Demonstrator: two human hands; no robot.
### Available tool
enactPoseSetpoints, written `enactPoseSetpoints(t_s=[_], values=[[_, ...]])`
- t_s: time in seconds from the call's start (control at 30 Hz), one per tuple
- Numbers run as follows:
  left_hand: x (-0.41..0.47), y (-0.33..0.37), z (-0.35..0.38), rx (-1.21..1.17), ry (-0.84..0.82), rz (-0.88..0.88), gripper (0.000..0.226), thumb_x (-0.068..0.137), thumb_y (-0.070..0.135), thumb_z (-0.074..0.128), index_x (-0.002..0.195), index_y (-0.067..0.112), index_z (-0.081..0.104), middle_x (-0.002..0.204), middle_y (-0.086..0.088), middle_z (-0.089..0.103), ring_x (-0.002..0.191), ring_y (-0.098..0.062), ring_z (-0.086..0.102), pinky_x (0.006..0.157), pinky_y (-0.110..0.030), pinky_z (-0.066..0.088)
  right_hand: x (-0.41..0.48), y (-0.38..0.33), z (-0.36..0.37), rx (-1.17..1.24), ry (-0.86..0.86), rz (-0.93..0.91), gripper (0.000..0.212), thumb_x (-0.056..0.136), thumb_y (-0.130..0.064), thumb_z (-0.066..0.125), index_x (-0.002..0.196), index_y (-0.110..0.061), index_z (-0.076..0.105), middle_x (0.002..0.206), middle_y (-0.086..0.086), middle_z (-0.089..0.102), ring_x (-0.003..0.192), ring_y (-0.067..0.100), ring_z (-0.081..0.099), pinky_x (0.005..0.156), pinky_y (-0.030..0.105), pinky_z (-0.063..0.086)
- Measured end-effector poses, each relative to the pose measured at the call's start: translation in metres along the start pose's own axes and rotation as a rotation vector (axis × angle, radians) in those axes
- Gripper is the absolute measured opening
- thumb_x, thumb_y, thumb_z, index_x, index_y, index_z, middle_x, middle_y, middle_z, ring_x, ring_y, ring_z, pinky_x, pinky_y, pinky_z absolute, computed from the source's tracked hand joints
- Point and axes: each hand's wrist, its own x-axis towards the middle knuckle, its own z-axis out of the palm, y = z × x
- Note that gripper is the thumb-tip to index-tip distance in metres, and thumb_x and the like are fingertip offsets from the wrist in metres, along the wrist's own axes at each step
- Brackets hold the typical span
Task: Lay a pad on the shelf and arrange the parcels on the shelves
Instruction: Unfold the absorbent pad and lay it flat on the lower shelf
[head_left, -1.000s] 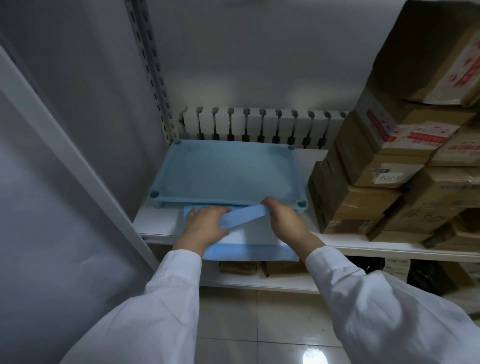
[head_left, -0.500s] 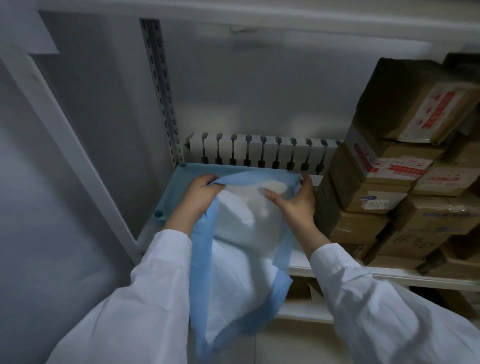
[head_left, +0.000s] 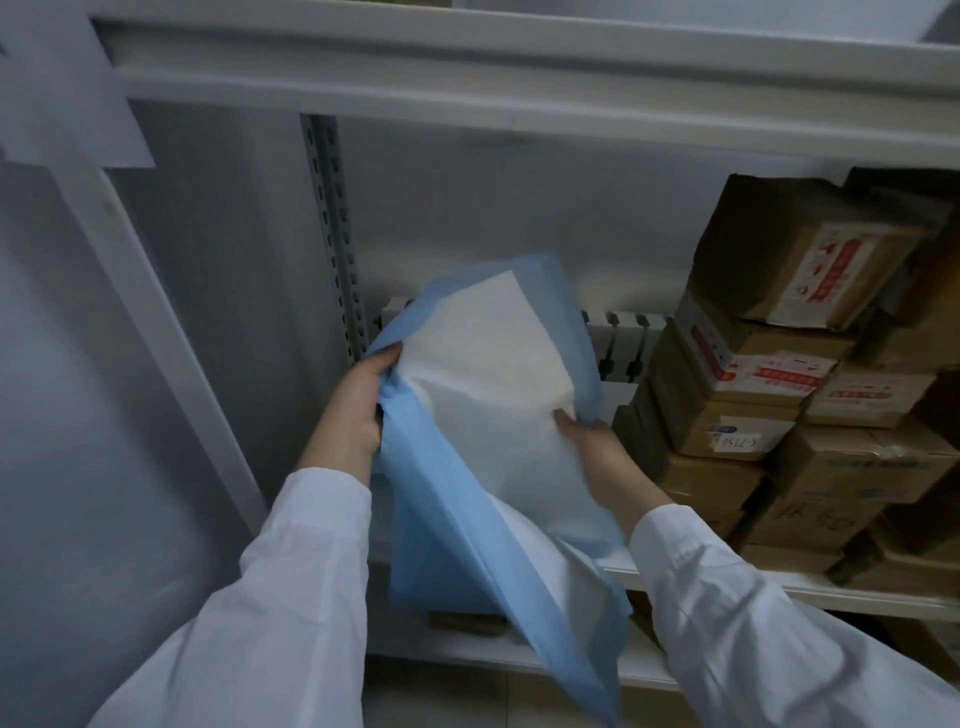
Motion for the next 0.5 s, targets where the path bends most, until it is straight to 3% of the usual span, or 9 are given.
enactPoseSetpoints(t_s=[0.07, 0.13, 0.17, 0.23, 0.27, 0.33, 0.43, 0.5], values=[[0.003, -0.002, -0.001, 0.035, 0.017, -0.017, 0.043, 0.099, 0.026, 0.039, 0.135, 0.002, 0.043, 0.126, -0.005, 0.056, 0.115, -0.028, 0.055, 0.088, -0.032, 0.044, -0.001, -0.014, 0.005, -0.051, -0.043, -0.064, 0.023, 0.094, -0.031, 0.052, 0.104, -0.011, 0.058, 0.082, 0.003, 0.064, 0.074, 0.021, 0.06, 0.063, 0.029, 0.047], [0.01, -0.005, -0.006, 0.091, 0.058, -0.009, 0.027, 0.098, 0.025, 0.044, 0.113, 0.006, 0.055, 0.093, -0.003, 0.058, 0.08, -0.02, 0.058, 0.069, -0.029, 0.047, -0.002, -0.025, 0.009, -0.067, -0.075, -0.103, 0.028, 0.095, -0.031, 0.049, 0.115, -0.012, 0.056, 0.093, 0.003, 0.066, 0.085, 0.023, 0.061, 0.077, 0.034, 0.048], [0.011, -0.007, -0.008, 0.119, 0.077, -0.026, 0.026, 0.098, 0.028, 0.044, 0.102, 0.005, 0.056, 0.089, -0.007, 0.056, 0.077, -0.02, 0.056, 0.069, -0.028, 0.047, -0.003, -0.031, 0.011, -0.074, -0.071, -0.102, 0.031, 0.096, -0.031, 0.048, 0.12, -0.011, 0.054, 0.102, 0.005, 0.065, 0.091, 0.026, 0.06, 0.084, 0.037, 0.048], [0.016, -0.014, -0.013, 0.237, 0.124, -0.094, 0.043, 0.096, 0.038, 0.045, 0.119, 0.003, 0.054, 0.116, -0.018, 0.057, 0.105, -0.031, 0.057, 0.093, -0.037, 0.046, -0.006, -0.043, 0.012, -0.111, -0.047, -0.106, 0.036, 0.096, -0.029, 0.047, 0.126, -0.009, 0.05, 0.113, 0.01, 0.062, 0.097, 0.028, 0.058, 0.09, 0.039, 0.046], [0.018, -0.018, -0.016, 0.298, 0.136, -0.126, 0.056, 0.095, 0.045, 0.045, 0.132, 0.003, 0.046, 0.131, -0.019, 0.051, 0.118, -0.033, 0.051, 0.102, -0.043, 0.041, -0.007, -0.049, 0.012, -0.123, -0.028, -0.127, 0.037, 0.095, -0.028, 0.049, 0.127, -0.009, 0.05, 0.114, 0.011, 0.061, 0.097, 0.029, 0.058, 0.089, 0.039, 0.047], [0.017, -0.028, -0.02, 0.322, 0.106, -0.155, 0.068, 0.09, 0.056, 0.046, 0.135, 0.006, 0.044, 0.134, -0.016, 0.052, 0.121, -0.033, 0.051, 0.101, -0.045, 0.042, -0.008, -0.062, 0.011, -0.122, 0.009, -0.207, 0.036, 0.09, -0.02, 0.052, 0.124, -0.01, 0.05, 0.108, 0.009, 0.061, 0.094, 0.028, 0.059, 0.083, 0.036, 0.048], [0.013, -0.038, -0.023, 0.297, -0.069, -0.2, 0.065, 0.081, 0.06, 0.053, 0.124, 0.012, 0.053, 0.108, -0.01, 0.066, 0.099, -0.027, 0.062, 0.089, -0.04, 0.049, -0.013, -0.081, 0.012, -0.241, 0.039, -0.363, 0.029, 0.083, -0.007, 0.049, 0.11, -0.017, 0.042, 0.09, -0.001, 0.055, 0.078, 0.017, 0.054, 0.062, 0.028, 0.042], [0.011, -0.043, -0.026, 0.288, -0.191, -0.216, 0.064, 0.072, 0.039, 0.07, 0.125, 0.007, 0.053, 0.094, -0.009, 0.07, 0.085, -0.025, 0.065, 0.074, -0.036, 0.054, -0.014, -0.088, 0.015, -0.382, 0.085, -0.449, 0.029, 0.083, -0.005, 0.046, 0.105, -0.022, 0.039, 0.091, 0.0, 0.054, 0.079, 0.018, 0.054, 0.059, 0.028, 0.042]])
